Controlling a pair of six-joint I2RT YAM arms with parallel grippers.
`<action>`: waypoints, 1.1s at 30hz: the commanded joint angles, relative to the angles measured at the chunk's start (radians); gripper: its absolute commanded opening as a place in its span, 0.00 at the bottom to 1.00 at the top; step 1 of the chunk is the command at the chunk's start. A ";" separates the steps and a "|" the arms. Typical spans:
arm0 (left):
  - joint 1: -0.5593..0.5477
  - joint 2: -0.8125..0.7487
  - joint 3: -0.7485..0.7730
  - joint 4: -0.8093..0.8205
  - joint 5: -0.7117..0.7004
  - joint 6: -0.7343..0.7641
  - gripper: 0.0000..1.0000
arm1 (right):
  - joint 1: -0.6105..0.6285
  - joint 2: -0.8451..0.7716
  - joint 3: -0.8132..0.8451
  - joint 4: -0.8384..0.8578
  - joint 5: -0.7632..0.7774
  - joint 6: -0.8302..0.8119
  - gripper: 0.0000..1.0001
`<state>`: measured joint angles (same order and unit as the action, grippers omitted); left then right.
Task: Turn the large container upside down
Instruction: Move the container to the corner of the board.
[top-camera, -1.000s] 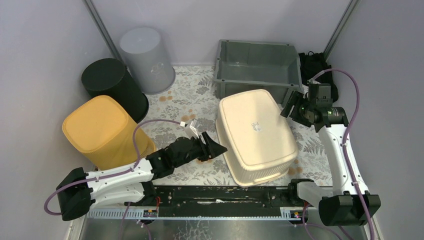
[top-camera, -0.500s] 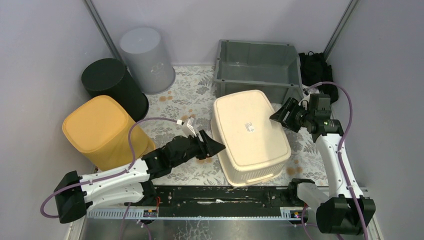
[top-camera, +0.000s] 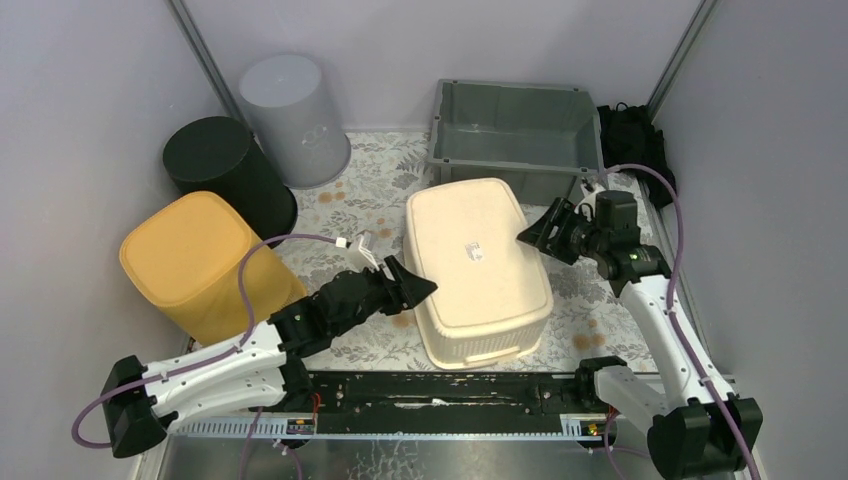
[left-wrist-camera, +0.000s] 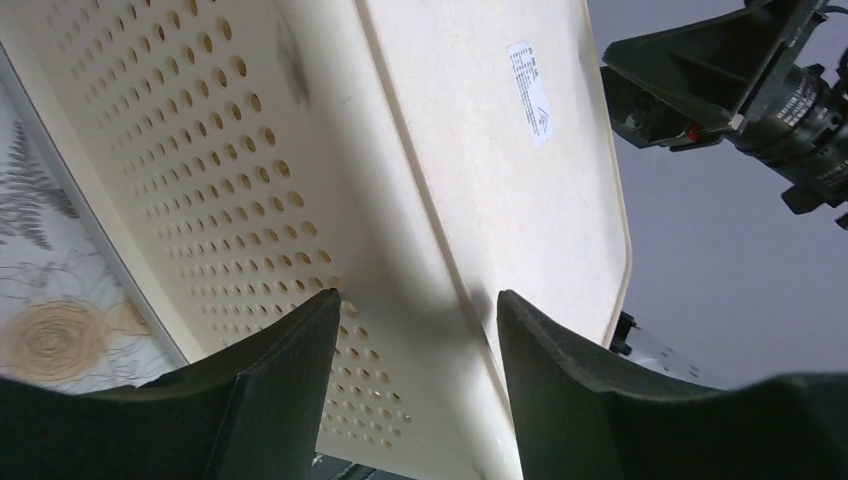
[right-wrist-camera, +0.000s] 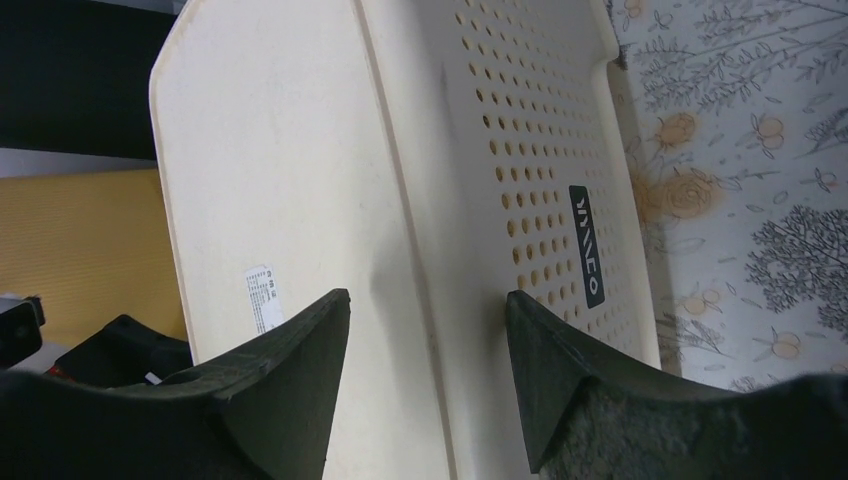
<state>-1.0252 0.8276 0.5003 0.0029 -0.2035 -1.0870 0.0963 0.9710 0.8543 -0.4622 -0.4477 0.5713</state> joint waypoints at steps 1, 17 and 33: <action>0.029 -0.032 0.066 -0.034 -0.028 0.026 0.66 | 0.152 0.032 -0.003 0.098 -0.106 0.128 0.64; 0.264 -0.094 0.122 -0.188 0.105 0.079 0.68 | 0.418 0.255 0.093 0.278 -0.008 0.215 0.63; 0.309 -0.092 0.184 -0.262 0.077 0.115 0.75 | 0.569 0.426 0.207 0.355 0.051 0.247 0.61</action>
<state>-0.6994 0.7303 0.6498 -0.4397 -0.2626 -0.9390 0.5415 1.3926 1.0409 -0.1474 -0.1905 0.7364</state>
